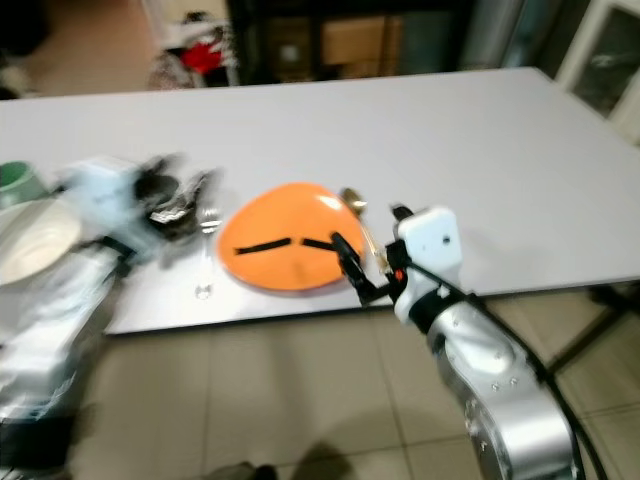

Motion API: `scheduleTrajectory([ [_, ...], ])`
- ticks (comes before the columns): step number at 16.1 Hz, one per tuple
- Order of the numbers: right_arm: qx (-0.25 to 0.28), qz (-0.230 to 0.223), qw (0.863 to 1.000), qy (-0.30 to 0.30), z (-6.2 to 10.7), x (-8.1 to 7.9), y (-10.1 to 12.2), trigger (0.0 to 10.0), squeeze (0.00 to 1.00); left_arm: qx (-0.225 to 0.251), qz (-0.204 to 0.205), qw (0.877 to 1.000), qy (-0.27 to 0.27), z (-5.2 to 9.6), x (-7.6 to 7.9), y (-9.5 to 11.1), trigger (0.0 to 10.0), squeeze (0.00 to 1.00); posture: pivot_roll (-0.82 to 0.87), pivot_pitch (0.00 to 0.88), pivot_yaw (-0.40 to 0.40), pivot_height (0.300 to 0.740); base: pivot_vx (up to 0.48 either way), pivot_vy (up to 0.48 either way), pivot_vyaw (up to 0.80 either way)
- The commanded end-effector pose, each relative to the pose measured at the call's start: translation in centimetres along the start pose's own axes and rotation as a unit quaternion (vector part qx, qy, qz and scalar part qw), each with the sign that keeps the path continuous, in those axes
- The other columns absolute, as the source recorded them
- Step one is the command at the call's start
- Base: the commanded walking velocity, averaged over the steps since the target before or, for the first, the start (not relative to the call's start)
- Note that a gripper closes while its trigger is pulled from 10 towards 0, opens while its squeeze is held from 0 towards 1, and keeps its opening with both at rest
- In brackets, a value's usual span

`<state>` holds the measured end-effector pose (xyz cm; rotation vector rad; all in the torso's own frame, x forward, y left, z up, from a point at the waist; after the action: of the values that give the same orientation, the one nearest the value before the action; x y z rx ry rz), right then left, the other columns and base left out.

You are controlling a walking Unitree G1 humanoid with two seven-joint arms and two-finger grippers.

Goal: Setting the table

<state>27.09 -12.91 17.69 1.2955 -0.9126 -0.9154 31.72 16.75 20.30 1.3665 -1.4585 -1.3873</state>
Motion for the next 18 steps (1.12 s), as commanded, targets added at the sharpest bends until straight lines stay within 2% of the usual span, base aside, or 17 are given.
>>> scheduleTrajectory([
  [1,0.005,0.005,1.000,-0.006,-0.1,-0.3,0.0,10.0,0.00,-0.001,-0.012,1.000,0.025,1.0,-0.5,0.7,10.0,0.00,-0.05,0.000,0.074,0.740,0.000,0.000,0.80],
  [2,-0.002,0.014,1.000,-0.020,-0.3,-0.1,-0.5,10.0,0.00,-0.011,-0.032,0.999,0.030,2.3,-0.5,0.5,10.0,0.00,-0.03,0.000,0.063,0.740,0.000,0.000,0.80],
  [3,-0.006,0.011,1.000,-0.026,-0.5,-0.1,-0.8,10.0,0.00,-0.031,-0.028,0.998,0.038,3.0,-0.6,-0.1,10.0,0.00,-0.02,0.000,0.056,0.740,0.000,0.000,0.80],
  [4,-0.009,0.005,0.999,-0.041,-0.7,0.1,-1.1,10.0,0.00,-0.060,-0.011,0.996,0.060,4.5,-0.3,-0.8,10.0,0.00,0.00,0.000,0.042,0.740,0.000,0.000,0.80],
  [6,-0.010,0.003,0.999,-0.044,-0.9,0.1,-1.2,10.0,0.00,-0.071,-0.008,0.995,0.068,5.3,0.1,-1.2,10.0,0.00,0.01,0.000,0.039,0.740,0.000,0.000,0.80],
  [7,-0.012,0.002,0.999,-0.037,-1.0,-0.1,-1.4,10.0,0.00,-0.083,-0.019,0.994,0.073,5.8,0.2,-1.9,10.0,0.00,0.01,0.000,0.039,0.740,0.000,0.000,0.80],
  [10,-0.009,-0.014,0.999,-0.032,-1.2,0.0,-2.0,10.0,0.00,-0.122,-0.020,0.990,0.074,7.1,0.3,-3.7,10.0,0.00,0.03,0.000,0.003,0.740,0.000,0.000,0.80],
  [11,-0.008,-0.027,0.999,-0.046,-1.3,0.4,-2.3,10.0,0.00,-0.124,-0.009,0.989,0.086,7.1,0.0,-3.9,10.0,0.00,0.02,0.000,0.004,0.740,0.000,0.000,0.80],
  [13,-0.003,-0.028,0.998,-0.058,-1.3,1.0,-2.1,10.0,0.00,-0.125,-0.015,0.987,0.099,6.4,-0.5,-3.9,10.0,0.00,0.02,0.000,0.020,0.740,0.000,0.000,0.80],
  [14,-0.003,-0.029,0.998,-0.060,-1.1,1.2,-2.1,10.0,0.00,-0.114,-0.005,0.990,0.088,5.8,-0.3,-3.6,10.0,0.00,0.01,0.000,0.021,0.740,0.000,0.000,0.80],
  [15,-0.004,-0.029,0.998,-0.061,-1.1,1.1,-2.3,10.0,0.00,-0.114,-0.005,0.990,0.087,5.8,-0.4,-3.6,10.0,0.00,0.00,0.000,0.032,0.740,0.000,0.000,0.80],
  [18,-0.007,-0.054,0.994,-0.098,-0.7,1.9,-2.7,10.0,0.00,-0.119,-0.020,0.990,0.068,5.1,0.0,-3.8,10.0,0.00,-0.01,0.000,0.048,0.740,0.000,0.214,0.80],
])
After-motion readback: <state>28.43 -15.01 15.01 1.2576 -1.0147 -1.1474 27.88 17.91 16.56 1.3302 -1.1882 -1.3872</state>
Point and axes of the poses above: a point about 5 cm out from each wrist's last joint towards the gripper, its own z axis pointing back from the gripper into the wrist, its own y axis along the axis of the wrist's last joint, x = y × z, the point moved 4 cm from there along -z, pointing out of the wrist towards the gripper, and after that the axes turned 4 degrees about -z, right-handed, at the moved point
